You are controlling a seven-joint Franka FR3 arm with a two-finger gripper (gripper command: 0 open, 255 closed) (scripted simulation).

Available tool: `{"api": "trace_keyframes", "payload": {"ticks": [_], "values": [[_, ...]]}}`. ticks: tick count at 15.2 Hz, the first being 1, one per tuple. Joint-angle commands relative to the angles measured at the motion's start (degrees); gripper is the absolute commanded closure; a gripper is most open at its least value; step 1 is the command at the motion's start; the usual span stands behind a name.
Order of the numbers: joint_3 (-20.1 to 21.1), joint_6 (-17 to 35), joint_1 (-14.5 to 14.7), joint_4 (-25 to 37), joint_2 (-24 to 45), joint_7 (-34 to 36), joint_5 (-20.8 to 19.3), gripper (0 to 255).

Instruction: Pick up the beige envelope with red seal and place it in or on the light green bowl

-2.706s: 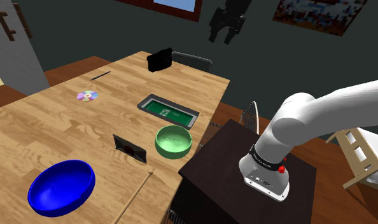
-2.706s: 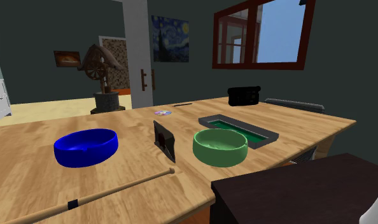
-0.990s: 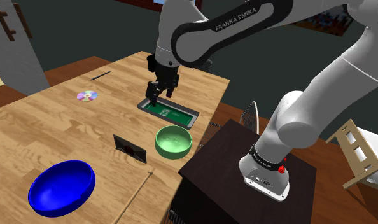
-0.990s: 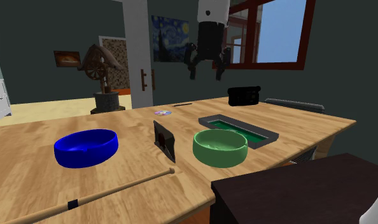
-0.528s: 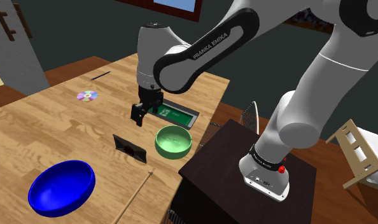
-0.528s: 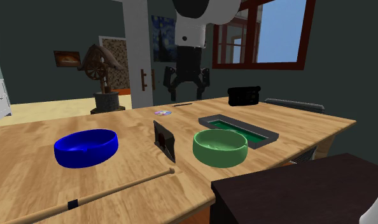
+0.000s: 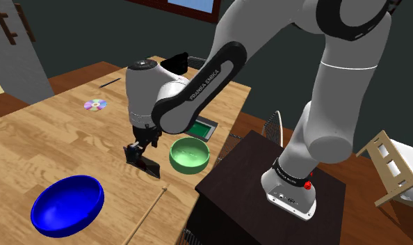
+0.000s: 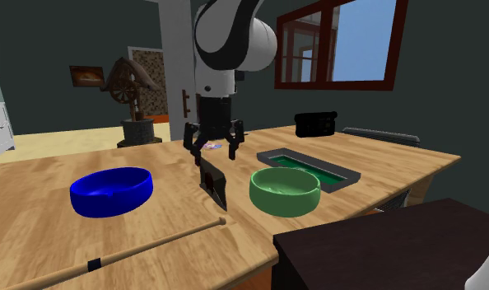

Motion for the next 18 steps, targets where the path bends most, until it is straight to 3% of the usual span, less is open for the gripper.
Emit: {"api": "trace_keyframes", "payload": {"ticks": [1, 8, 15, 16, 18], "values": [[-0.3, 0.9, 0.9, 0.9, 2.1, 1.2, -1.4, 0], [-2.0, 4.9, 2.3, 1.2, 6.7, 3.2, -4.3, 0], [-2.0, 4.9, 2.3, 1.2, 6.7, 3.2, -4.3, 0], [-2.0, 4.9, 2.3, 1.2, 6.7, 3.2, -4.3, 255], [-2.0, 4.9, 2.3, 1.2, 6.7, 3.2, -4.3, 255]]}}
